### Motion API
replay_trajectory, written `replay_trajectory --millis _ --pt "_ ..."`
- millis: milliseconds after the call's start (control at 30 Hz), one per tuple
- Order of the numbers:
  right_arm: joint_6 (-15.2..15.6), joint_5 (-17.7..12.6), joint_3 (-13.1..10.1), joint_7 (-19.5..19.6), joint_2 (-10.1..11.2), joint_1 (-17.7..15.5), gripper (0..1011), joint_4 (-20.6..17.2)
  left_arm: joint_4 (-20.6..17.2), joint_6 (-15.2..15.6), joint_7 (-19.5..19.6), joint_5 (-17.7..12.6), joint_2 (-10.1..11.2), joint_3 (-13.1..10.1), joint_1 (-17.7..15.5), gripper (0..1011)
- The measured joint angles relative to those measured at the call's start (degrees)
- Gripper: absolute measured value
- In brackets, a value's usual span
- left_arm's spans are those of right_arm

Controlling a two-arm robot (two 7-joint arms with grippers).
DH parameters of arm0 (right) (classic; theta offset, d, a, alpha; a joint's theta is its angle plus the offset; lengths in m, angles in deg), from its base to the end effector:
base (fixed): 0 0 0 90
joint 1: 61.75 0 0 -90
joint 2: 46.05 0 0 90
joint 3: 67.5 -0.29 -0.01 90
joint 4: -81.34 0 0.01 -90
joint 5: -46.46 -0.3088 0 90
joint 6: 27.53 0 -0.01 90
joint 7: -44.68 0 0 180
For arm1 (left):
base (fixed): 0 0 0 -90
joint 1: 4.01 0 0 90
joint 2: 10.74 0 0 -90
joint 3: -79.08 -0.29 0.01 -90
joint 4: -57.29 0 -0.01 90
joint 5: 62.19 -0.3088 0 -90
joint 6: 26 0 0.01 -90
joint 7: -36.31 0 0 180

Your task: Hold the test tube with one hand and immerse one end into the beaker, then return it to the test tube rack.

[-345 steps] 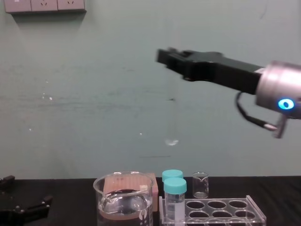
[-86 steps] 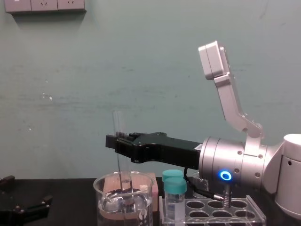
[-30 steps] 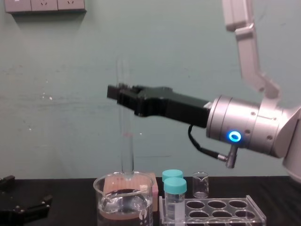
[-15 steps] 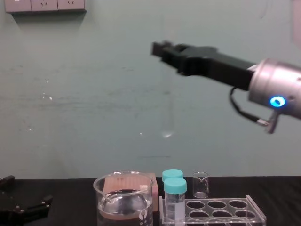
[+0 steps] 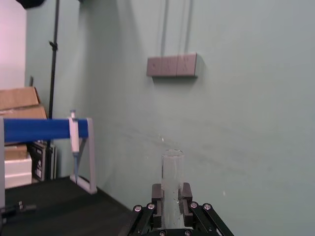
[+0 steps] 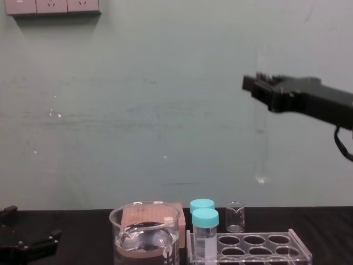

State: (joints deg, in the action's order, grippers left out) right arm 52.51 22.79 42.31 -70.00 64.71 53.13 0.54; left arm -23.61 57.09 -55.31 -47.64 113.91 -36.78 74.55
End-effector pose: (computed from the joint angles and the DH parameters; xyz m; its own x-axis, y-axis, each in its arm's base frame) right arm 0.4297 -0.0220 -0.2032 0.6096 -0.7719 0.1802 0.7256 0.6350 0.2651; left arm 0.3581 0.0827 -0.3022 0.2922 0.8803 0.3738 -0.9553 0.2873 0.0701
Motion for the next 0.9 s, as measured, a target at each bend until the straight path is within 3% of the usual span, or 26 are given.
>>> replay_trajectory --millis 300,900 --pt "2.23 0.34 -1.30 0.61 -0.11 -3.39 230 -0.46 0.00 0.00 0.00 0.00 0.00 0.00 0.00 1000" --pt "2.76 0.68 -3.14 0.79 -1.27 -5.86 230 1.34 0.00 0.00 0.00 0.00 0.00 0.00 0.00 1000"
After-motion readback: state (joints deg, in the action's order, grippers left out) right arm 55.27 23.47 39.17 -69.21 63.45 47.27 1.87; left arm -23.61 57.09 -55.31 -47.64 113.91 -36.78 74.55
